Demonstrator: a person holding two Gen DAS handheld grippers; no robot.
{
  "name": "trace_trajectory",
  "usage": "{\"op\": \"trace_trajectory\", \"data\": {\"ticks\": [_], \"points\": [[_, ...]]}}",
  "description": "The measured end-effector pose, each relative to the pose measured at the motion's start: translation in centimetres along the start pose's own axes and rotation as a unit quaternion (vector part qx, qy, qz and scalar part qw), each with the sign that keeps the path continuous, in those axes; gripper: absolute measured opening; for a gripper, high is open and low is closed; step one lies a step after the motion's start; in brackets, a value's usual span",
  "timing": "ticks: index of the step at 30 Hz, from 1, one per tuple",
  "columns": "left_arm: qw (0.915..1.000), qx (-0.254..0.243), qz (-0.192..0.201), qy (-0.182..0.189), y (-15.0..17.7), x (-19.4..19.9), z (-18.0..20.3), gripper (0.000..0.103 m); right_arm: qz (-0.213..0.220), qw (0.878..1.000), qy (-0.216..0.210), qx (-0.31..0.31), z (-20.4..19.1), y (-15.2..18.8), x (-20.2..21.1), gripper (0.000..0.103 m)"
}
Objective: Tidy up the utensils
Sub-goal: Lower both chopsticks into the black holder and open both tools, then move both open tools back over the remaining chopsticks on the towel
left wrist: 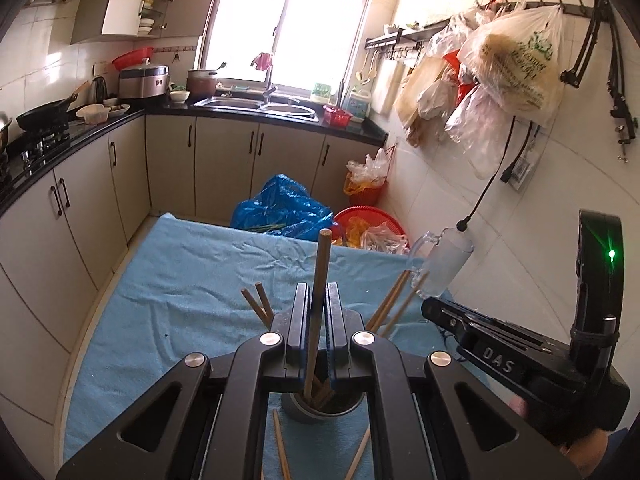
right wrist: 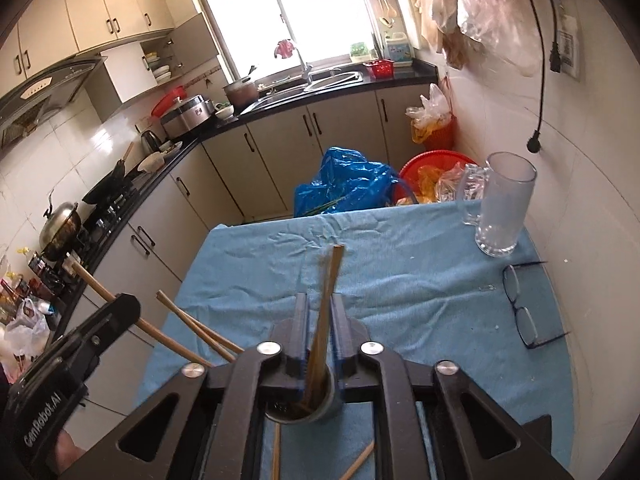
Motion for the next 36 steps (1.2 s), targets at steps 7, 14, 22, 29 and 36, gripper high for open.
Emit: {"op": "trace_trajectory", "data": {"ticks": [7,14,22,29,36], "points": [[0.9996,0.002,0.024,0.016,-0.4,3.7,-0.1,0.008,-0.012,0.998,0.055,-0.015,4.2,2.1,4.7,0.046],[0.9995,-0.001,-0.002,0.03,2.8,5.6,-0.6,0.01,-0.121,0.986,0.103,-0.06,7.1,12.4,7.3,0.048],[0.9994,-0.003,-0.024,0.026,6.3,7.0,-2.0,0.01,-0.136,0.981,0.134,-0.041,5.9,16.2,10.5,0.048],[0.9991,0.012,-0.041,0.0,9.4,8.5,-5.1,0.01,-0.049,0.993,0.104,0.031,1.6,13.3,14.2,0.087],[0.9957,0.031,-0.08,-0.036,12.9,8.9,-8.5,0.01,-0.087,0.988,0.102,0.076,0.0,14.9,13.0,0.087]]}}
Point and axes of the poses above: each gripper's, at about its wrist camera, not at the fingertips, and x roughly against the way its jaws point, z to its right, y to its underside, the point moved 7 cm from there along -x, roughly the way its jaws point, and after that the axes turned 11 degrees about z, right-handed, at the moved point
